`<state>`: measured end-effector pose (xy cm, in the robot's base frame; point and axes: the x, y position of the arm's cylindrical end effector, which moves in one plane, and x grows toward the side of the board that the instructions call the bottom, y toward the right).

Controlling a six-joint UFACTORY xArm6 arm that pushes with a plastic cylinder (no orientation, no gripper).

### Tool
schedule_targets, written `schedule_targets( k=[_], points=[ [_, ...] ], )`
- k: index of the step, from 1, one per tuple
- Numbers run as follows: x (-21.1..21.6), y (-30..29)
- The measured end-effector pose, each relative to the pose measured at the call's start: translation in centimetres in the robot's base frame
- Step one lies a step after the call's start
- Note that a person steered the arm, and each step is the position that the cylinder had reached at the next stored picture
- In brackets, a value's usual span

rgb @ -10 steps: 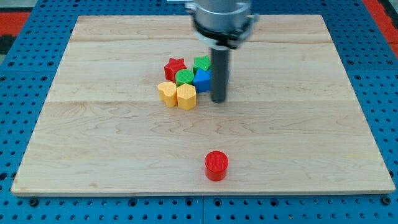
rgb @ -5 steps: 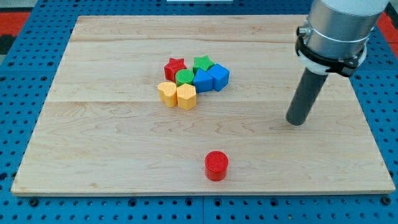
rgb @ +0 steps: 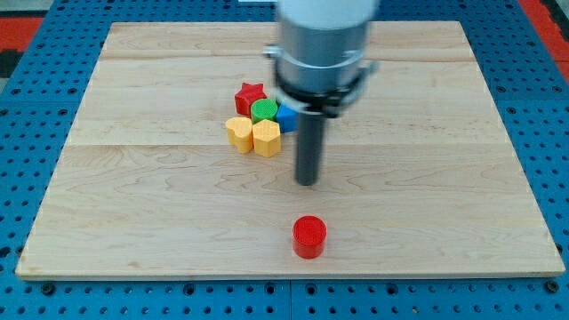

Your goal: Place the arm left to the red circle

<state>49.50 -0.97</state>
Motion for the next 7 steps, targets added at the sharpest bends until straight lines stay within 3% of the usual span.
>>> schedule_targets(
  k=[1,4,5,6,7],
  points=[
    [0.0,-4.6],
    [0.2,-9.1],
    [2.2,-15.6],
    [7.1,-22.2],
    [11.0,-15.6]
  ],
)
